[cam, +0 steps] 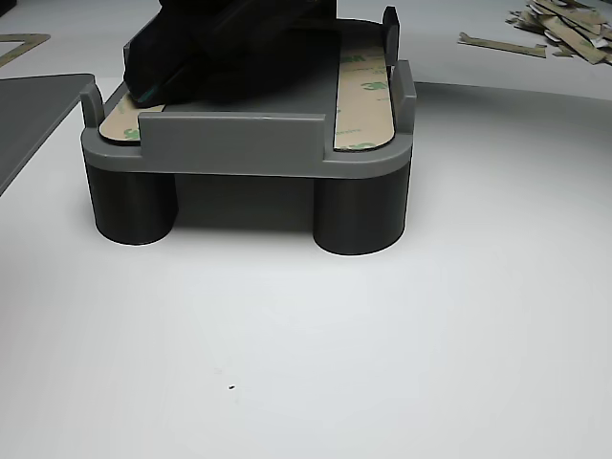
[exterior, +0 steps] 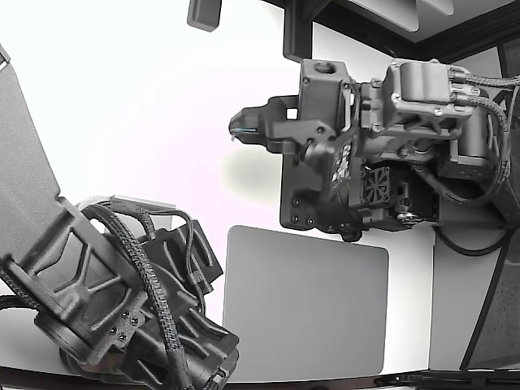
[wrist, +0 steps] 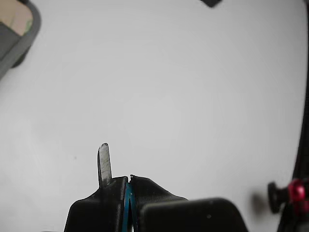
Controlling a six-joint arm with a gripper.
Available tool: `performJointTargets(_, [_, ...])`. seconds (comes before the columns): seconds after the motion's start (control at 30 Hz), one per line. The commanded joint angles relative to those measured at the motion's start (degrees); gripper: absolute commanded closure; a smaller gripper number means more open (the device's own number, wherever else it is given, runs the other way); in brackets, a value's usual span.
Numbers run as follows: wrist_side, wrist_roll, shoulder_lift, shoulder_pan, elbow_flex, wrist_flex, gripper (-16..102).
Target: Peel off protective film from adhesive tape.
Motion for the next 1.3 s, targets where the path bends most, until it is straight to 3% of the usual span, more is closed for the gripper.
performJointTargets(0.0, [8.2, -21.0, -3.0, 6.2, -2.9, -0.1, 97])
performJointTargets(0.2, [25.7, -25.8, -10.1, 19.7, -3.3, -2.0, 98])
performJointTargets(0.47, [36.7, -28.5, -11.5, 28.6, 2.1, -7.4, 98])
performJointTargets(0.77, [38.5, -20.9, -16.4, 33.7, 4.0, -8.3, 98])
performJointTargets(1.0, [37.7, -15.1, -24.3, 34.6, -0.8, -3.4, 98])
performJointTargets(1.27, [39.7, -17.5, -23.7, 36.6, -0.1, -7.6, 98])
